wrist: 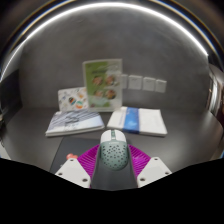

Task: Arrange mouse

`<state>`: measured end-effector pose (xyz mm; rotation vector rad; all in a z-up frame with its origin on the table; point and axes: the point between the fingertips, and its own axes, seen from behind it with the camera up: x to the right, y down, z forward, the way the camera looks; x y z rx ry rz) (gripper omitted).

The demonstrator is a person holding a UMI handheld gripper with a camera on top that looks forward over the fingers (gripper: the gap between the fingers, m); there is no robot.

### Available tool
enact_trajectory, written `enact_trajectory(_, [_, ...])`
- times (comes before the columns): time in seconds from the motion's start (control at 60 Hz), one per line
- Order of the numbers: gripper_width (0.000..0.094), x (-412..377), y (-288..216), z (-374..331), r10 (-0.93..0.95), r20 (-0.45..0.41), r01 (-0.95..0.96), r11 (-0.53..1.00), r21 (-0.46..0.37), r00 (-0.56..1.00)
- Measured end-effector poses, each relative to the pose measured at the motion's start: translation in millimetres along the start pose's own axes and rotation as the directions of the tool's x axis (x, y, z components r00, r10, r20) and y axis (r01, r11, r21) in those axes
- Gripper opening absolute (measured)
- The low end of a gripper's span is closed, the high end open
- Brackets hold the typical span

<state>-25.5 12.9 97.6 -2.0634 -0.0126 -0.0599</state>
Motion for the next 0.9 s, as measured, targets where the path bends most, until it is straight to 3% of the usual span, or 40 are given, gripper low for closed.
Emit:
enact_trajectory(0.1, [0.0462, -45.1, 36.6, 19.3, -0.032, 0.060, 0.036, 0.998, -0.060, 0.998])
enact_trajectory(0.233, [0.0462, -47.1, 75.2, 36.8, -0.057, 0.033, 0.061, 0.987, -0.147, 0.998])
enact_trajectory(0.3, [0.0464, -57.7, 88.4, 41.7, -0.066, 0.068, 0.077, 0.984, -0.160, 0.995])
enact_trajectory(0.333, [0.0512, -63.6, 98.1, 42.9, -0.067, 0.086, 0.082, 0.979, -0.187, 0.994])
enact_trajectory(0.35, [0.0557, -64.5, 96.3, 43.1, -0.059, 0.080, 0.072, 0.982, -0.172, 0.995])
enact_trajectory(0.367, [0.0508, -63.6, 93.2, 43.7, -0.050, 0.073, 0.061, 0.986, -0.152, 0.996])
enact_trajectory(0.433, [0.0556, -63.1, 95.8, 43.2, 0.031, 0.047, -0.023, 0.987, -0.162, 0.998])
enact_trajectory(0.467, [0.0697, -64.8, 96.2, 43.3, 0.086, 0.042, -0.078, 0.983, -0.165, 0.995])
enact_trajectory(0.517, [0.0805, -71.8, 92.6, 41.8, 0.118, 0.052, -0.108, 0.981, -0.163, 0.992])
enact_trajectory(0.583, [0.0811, -67.5, 95.6, 35.2, 0.082, 0.012, -0.078, 0.978, -0.194, 0.997])
enact_trajectory(0.683, [0.0844, -60.9, 82.7, 20.7, 0.018, -0.064, -0.028, 0.987, -0.159, 0.998])
enact_trajectory(0.9, [0.0845, -85.5, 93.6, -23.6, -0.032, -0.040, 0.025, 0.989, -0.148, 0.999])
